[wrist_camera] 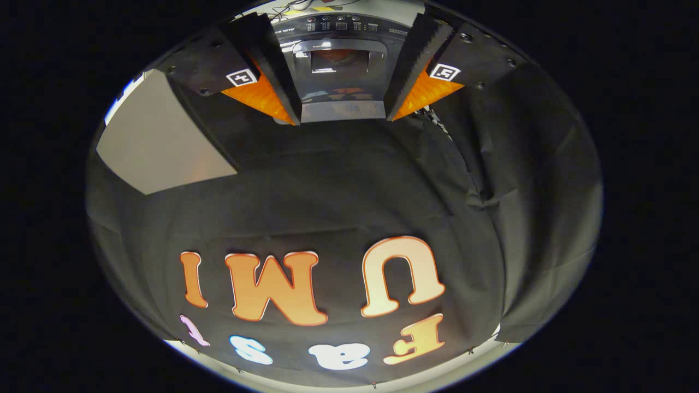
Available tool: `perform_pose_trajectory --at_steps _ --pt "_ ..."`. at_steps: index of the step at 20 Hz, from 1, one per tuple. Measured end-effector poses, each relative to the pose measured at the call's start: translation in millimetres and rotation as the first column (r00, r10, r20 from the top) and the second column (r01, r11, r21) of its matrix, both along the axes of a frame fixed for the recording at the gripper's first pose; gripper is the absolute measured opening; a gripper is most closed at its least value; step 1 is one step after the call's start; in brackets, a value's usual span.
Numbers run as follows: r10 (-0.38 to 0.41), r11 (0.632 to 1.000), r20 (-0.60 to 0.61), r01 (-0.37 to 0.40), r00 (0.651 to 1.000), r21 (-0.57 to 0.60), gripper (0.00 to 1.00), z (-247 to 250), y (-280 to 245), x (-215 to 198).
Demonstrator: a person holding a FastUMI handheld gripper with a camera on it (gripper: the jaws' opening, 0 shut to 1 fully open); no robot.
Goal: Put the clothes into the washing machine and then close the washing machine lid.
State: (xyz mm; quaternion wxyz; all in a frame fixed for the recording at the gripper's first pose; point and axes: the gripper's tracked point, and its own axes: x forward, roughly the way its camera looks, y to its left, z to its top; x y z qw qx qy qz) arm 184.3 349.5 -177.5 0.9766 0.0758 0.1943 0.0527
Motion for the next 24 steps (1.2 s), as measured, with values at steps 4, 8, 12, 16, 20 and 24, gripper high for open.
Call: perform_pose_trajectory --at_steps 4,8,12,16,20,24 --pt "0.001 1.0 0.11 0.001 0.994 -0.025 0.99 72.7 -30.6 -26.6" --pt "-0.02 0.998 0.207 0.03 0.978 -0.049 0.98 129.4 -90.6 -59.8" --pt "-0.048 0.994 0.283 0.074 0.958 -0.081 0.98 170.1 -157.3 -94.7" --pt "-0.057 0.994 0.328 0.085 0.943 -0.072 0.98 200.0 -212.7 -121.9" --pt "-0.058 0.996 0.359 0.076 0.932 -0.036 0.98 213.2 -247.7 -136.7" --pt "-0.044 0.997 0.377 0.062 0.925 -0.035 0.98 217.4 -263.3 -140.8"
